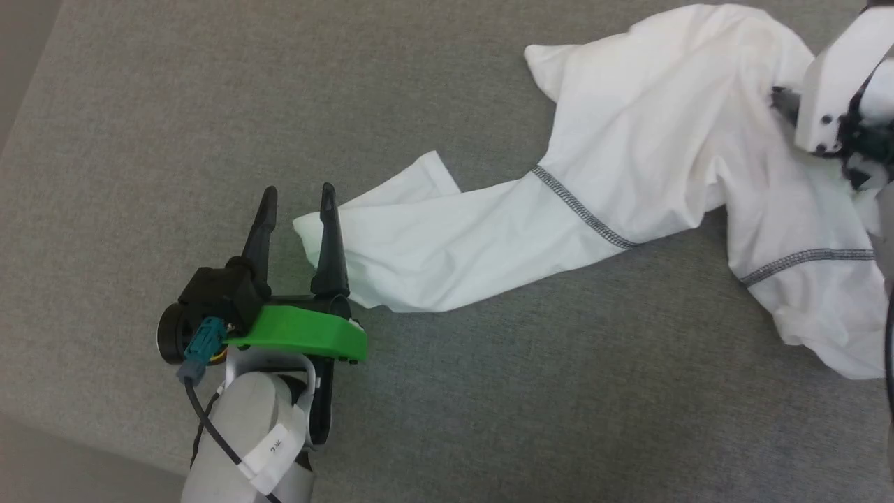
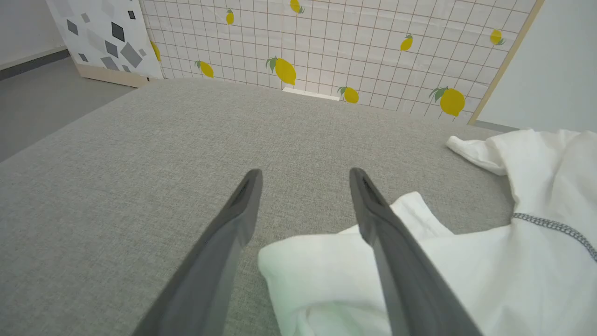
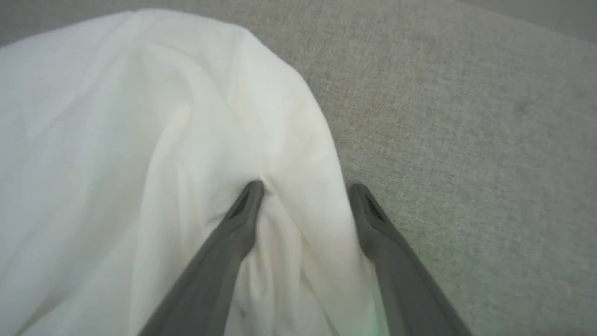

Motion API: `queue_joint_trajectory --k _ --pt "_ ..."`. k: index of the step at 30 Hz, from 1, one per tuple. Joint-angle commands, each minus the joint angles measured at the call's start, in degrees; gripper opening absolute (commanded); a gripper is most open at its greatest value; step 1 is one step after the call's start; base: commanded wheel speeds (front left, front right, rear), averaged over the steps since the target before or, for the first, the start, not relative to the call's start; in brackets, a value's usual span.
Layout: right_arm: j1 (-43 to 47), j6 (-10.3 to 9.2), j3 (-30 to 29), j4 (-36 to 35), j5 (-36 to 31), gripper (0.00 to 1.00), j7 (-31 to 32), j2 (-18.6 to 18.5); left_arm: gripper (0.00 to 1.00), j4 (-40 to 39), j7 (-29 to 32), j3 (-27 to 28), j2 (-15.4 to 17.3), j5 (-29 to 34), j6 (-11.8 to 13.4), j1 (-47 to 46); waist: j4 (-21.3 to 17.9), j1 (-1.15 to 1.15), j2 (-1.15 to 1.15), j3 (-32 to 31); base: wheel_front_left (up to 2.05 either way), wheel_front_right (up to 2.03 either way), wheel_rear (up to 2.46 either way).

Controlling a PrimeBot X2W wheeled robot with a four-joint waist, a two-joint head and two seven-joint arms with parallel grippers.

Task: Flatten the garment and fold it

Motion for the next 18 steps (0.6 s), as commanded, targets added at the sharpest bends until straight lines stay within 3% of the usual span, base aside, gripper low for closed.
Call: queue_joint_trajectory --k 1,2,4,8,9,11,18 --pt "0.86 -0.09 -0.49 1.61 -1.4 0.7 3.56 0.15 1.0 0.29 -0.26 -0.07 -0.14 -0.14 0.45 -0.86 1.15 0.0 0.0 0.97 0.0 0.0 0.0" --pt "1.06 -0.09 -1.31 1.73 -1.92 0.4 5.18 0.14 1.0 0.44 -0.26 -0.09 -0.14 -0.12 0.47 -0.84 1.15 0.0 0.0 0.73 0.0 0.0 0.0" --pt "1.56 -0.09 -2.89 0.65 -2.62 0.0 6.73 0.53 1.0 0.71 -0.26 -0.05 -0.14 -0.05 0.57 -0.74 1.05 0.0 0.0 0.06 0.0 0.0 0.0" --pt "3.48 -0.09 -3.41 -5.45 -1.59 0.0 0.99 2.26 1.0 1.36 -0.26 0.41 -0.14 0.38 0.58 -0.09 0.21 0.0 0.0 -2.62 0.0 0.0 0.0" --pt "6.96 -0.09 -1.04 -11.68 2.23 0.0 -4.25 3.82 1.0 2.2 -0.26 1.31 -0.14 1.12 0.38 1.11 -1.31 0.0 0.0 -5.73 0.0 0.0 0.0" --pt "10.38 -0.09 1.12 -17.14 5.49 0.0 -6.31 4.35 1.0 2.72 -0.26 2.02 -0.14 1.68 0.17 2.16 -2.5 0.0 0.0 -8.08 0.0 0.0 0.0" --pt "30.0 -0.09 9.85 -45.63 15.16 0.0 -3.86 1.4 1.0 3.96 -0.26 4.62 0.7 3.35 -0.31 7.28 -7.85 0.0 0.0 -16.32 0.0 0.0 0.0"
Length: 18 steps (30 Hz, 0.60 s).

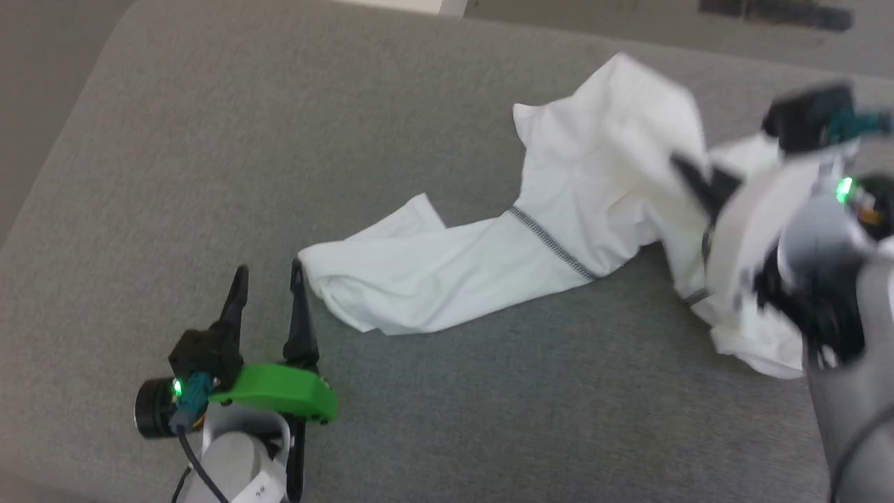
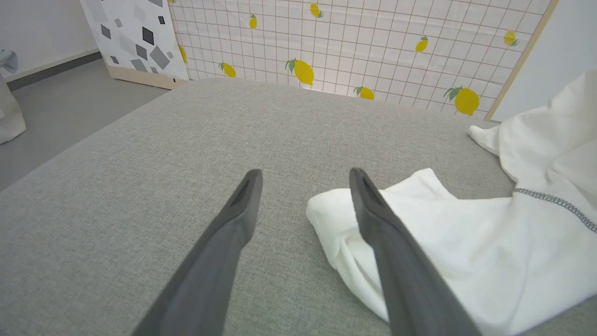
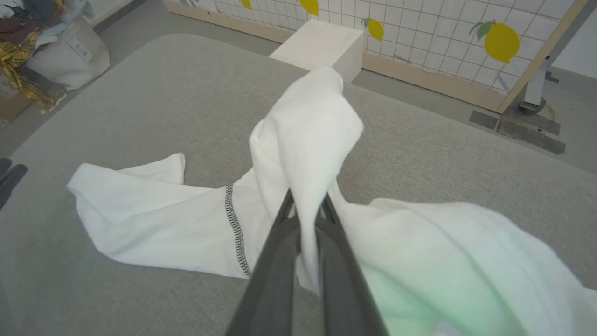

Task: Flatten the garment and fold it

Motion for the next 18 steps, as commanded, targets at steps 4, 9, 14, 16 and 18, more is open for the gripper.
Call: queue_joint_trajectory --k 4,9,14,16,18 --pt "15.43 -0.08 2.41 -15.43 3.38 0.0 6.63 -3.78 1.0 0.38 -0.26 0.99 0.76 0.58 -0.29 2.54 -8.1 0.0 0.0 -9.29 0.0 0.0 0.0" --pt "32.7 -0.08 3.3 -23.14 5.33 0.0 15.42 -4.3 1.0 0.41 -0.26 1.58 1.25 0.7 -0.29 4.18 -10.68 0.0 0.0 -11.3 0.0 0.0 0.0" --pt "44.58 -0.08 4.29 -20.14 3.52 0.0 21.39 -2.35 1.0 0.59 -0.26 1.6 1.64 0.63 -0.5 4.73 -12.11 0.0 0.0 -11.94 0.0 0.0 0.0" --pt "46.5 -0.08 3.58 -17.78 1.92 0.0 21.8 -1.27 1.0 0.85 -0.26 1.42 1.77 0.63 -0.63 4.7 -12.36 0.0 0.0 -12.07 0.0 0.0 0.0" --pt "46.41 -0.08 2.37 -16.54 -0.08 1.0 18.36 0.34 1.0 1.08 -0.26 1.15 1.76 0.62 -0.72 4.6 -12.4 0.0 0.0 -12.11 0.0 0.0 0.0"
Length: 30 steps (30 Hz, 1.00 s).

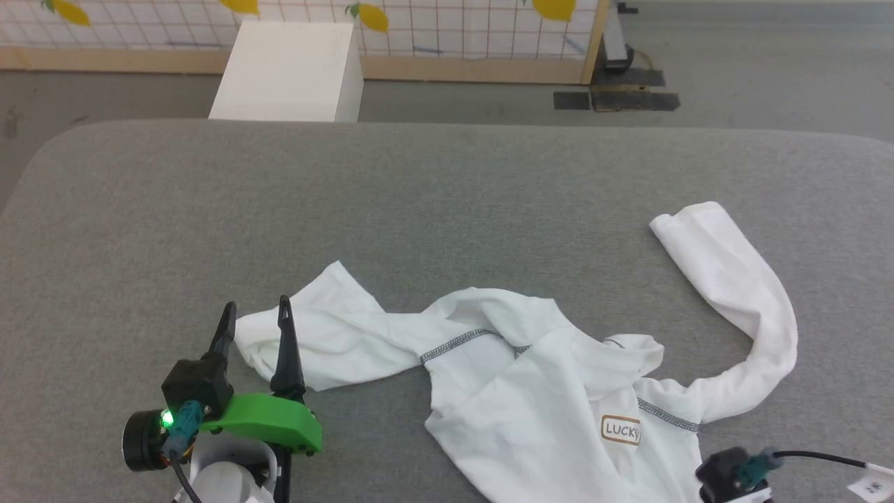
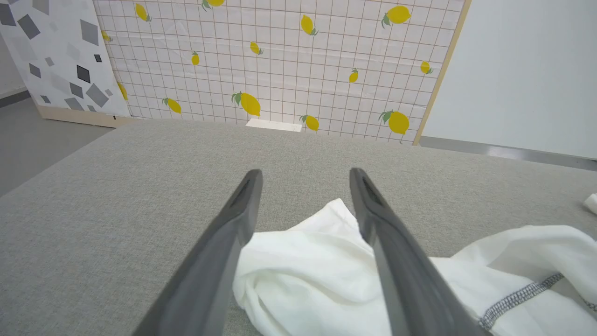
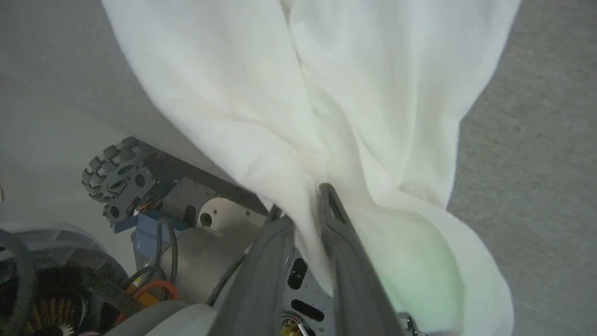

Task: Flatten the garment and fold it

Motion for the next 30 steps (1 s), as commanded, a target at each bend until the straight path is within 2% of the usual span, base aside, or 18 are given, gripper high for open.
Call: queue_joint_trajectory --k 1,5,8,12,14,17,21,28,29,30 --pt "-0.75 -0.08 -1.18 0.55 -1.27 1.0 -3.07 1.72 1.0 0.27 -0.26 -0.15 0.26 0.19 -0.26 0.57 -1.07 0.0 0.0 -1.2 0.0 0.0 0.0" --pt "-2.53 -0.08 -4.24 1.2 -3.88 1.0 -14.78 5.85 1.0 0.59 -0.26 -0.74 0.22 0.14 -0.37 0.78 -0.9 0.0 0.0 -1.64 0.0 0.0 0.0" --pt "-4.77 -0.08 -7.51 1.52 -6.85 1.0 -26.95 8.43 1.0 0.82 0.05 -1.46 0.22 0.18 -0.63 0.77 -0.87 0.0 0.0 -1.84 0.0 0.0 0.0" --pt "-7.07 -0.08 -9.61 3.52 -9.9 1.0 -38.84 10.22 1.0 0.99 1.38 -3.37 0.1 0.84 -1.15 -0.31 -1.09 0.0 0.0 -1.52 0.0 0.0 0.0" --pt "-7.97 -0.08 -9.63 5.18 -10.47 1.0 -42.42 10.61 1.0 1.43 2.73 -4.68 0.09 1.6 -1.41 -1.64 -1.19 0.0 0.0 -1.19 0.0 0.0 0.0" --pt "-9.09 -0.08 -9.36 7.39 -10.66 1.0 -45.34 10.89 1.0 3.81 7.72 -6.84 0.35 3.38 -1.31 -4.16 -1.4 0.0 0.0 -0.62 0.0 0.0 0.0" --pt "-10.59 -0.08 -8.87 9.27 -10.58 1.0 -46.51 11.05 1.0 9.48 19.18 -10.06 2.01 6.94 -1.32 -8.69 -2.03 0.0 0.0 0.65 0.0 0.0 0.0" --pt "-13.24 -0.08 -6.97 11.1 -9.06 1.0 -47.26 11.12 1.0 17.93 38.3 -12.56 5.03 8.72 -4.08 -14.73 -3.49 0.0 0.0 2.82 0.0 0.0 0.0" --pt "-13.45 -0.08 -6.78 11.31 -8.96 1.0 -47.35 11.12 0.76 18.67 40.43 -12.72 5.36 8.54 -4.63 -14.89 -3.59 0.0 0.0 2.94 0.0 0.0 0.0" --pt "-13.58 -0.08 -6.58 11.47 -8.74 1.0 -47.43 11.12 0.17 19.39 42.87 -12.85 5.69 8.12 -5.4 -14.85 -3.69 0.0 0.0 3.06 0.0 0.0 0.0"
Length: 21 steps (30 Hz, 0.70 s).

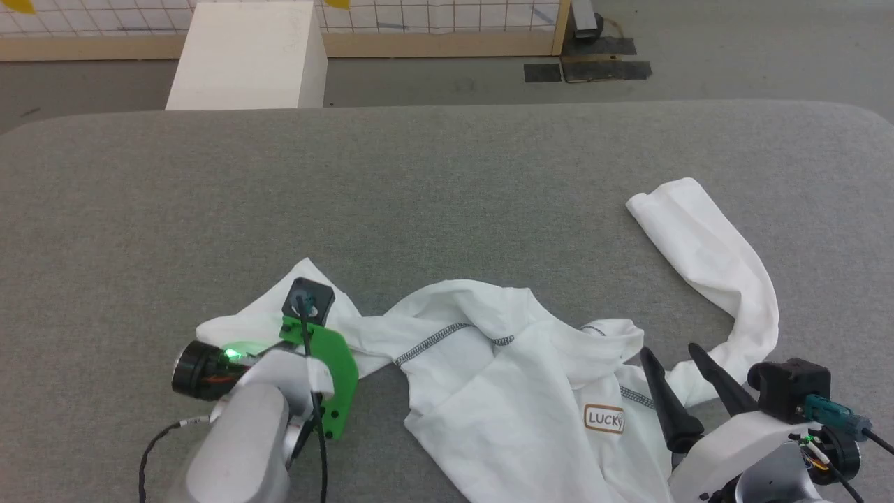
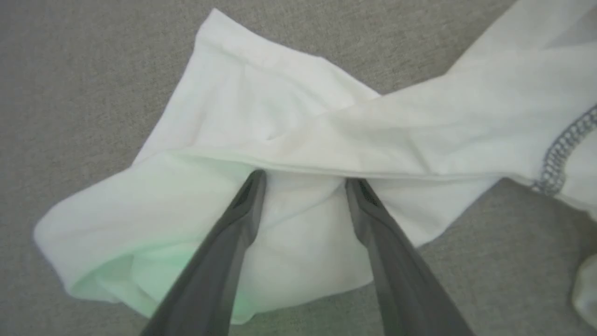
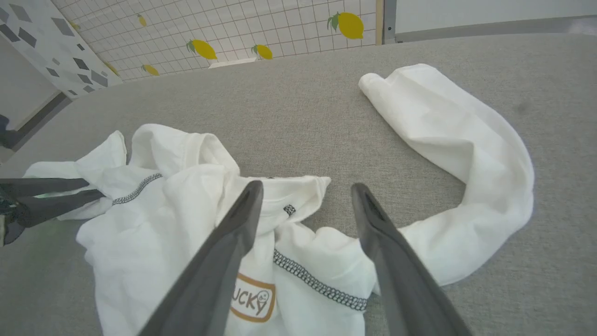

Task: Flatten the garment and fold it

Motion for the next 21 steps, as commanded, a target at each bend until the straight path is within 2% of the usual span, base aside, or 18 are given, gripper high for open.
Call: queue_joint_trajectory --k 1,4,9,14,17,20,21 --pt "-0.94 -0.08 0.24 0.31 0.6 1.0 -0.4 0.06 0.0 2.01 2.95 -0.02 1.11 -1.0 -0.77 1.14 -0.46 0.0 0.0 0.52 0.0 0.0 0.0" --pt "-1.05 -0.08 0.23 0.35 0.93 1.0 -0.48 0.06 0.0 0.06 0.51 1.84 1.9 -2.16 0.31 1.29 -0.34 0.0 0.0 0.84 0.0 0.0 0.0" --pt "-1.28 -0.08 -2.05 0.59 0.93 1.0 -1.05 0.06 0.0 -3.98 -10.85 8.92 3.45 -4.77 6.2 2.78 0.99 0.0 0.0 0.69 0.0 0.0 0.0" --pt "-1.68 -0.08 -5.45 1.25 0.89 1.0 -1.42 0.07 0.0 -7.15 -18.52 15.89 4.98 -7.25 11.45 6.08 2.52 0.0 0.0 0.32 0.0 0.0 0.0" --pt "-1.73 -0.08 -7.48 1.95 0.94 1.0 -1.09 0.07 0.0 -8.0 -21.35 19.25 5.42 -9.22 12.95 8.74 3.41 0.0 0.0 0.05 0.0 0.0 0.0" --pt "-1.66 -0.08 -9.7 2.84 1.12 1.0 -0.42 0.07 0.0 -7.41 -21.58 20.92 4.7 -10.96 13.77 11.5 4.06 0.0 0.0 -0.3 0.0 0.0 0.0" --pt "-1.67 -0.08 -10.35 3.13 1.17 1.0 -0.12 0.07 0.35 -7.24 -21.9 21.26 4.48 -11.4 13.86 12.34 4.29 0.0 0.0 -0.4 0.0 0.0 0.0"
